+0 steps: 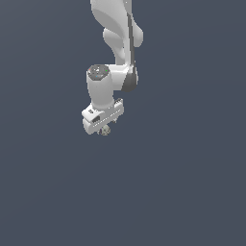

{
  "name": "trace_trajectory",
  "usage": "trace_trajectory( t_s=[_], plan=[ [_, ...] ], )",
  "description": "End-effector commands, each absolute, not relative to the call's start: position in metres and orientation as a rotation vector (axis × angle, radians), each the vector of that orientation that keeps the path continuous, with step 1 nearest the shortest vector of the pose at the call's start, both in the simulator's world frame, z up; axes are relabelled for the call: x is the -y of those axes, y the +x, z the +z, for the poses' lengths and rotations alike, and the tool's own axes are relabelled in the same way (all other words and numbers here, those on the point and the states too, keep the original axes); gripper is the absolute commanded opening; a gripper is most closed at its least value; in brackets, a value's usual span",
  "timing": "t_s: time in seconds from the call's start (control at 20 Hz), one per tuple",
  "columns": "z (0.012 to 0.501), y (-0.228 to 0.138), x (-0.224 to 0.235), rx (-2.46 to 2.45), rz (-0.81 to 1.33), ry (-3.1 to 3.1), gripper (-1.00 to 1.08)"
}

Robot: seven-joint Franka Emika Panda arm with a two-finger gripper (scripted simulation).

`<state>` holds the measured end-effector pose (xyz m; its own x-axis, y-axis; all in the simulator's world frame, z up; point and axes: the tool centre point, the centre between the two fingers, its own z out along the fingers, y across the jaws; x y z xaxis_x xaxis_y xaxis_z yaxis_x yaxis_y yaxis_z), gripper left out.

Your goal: Pick up the object and move it to a goal position.

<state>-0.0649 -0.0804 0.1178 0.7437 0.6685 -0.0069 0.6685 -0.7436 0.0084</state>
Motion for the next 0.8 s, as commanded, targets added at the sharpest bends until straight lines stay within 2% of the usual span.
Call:
trace_trajectory(
  t_s=[0.0, 0.75],
  plan=[
    [0.113, -0.070, 0.084, -1.208, -0.005, 2.890, 1.00],
    [0.091, -0.098, 0.100, -1.619, -0.002, 2.690, 1.00]
  ],
)
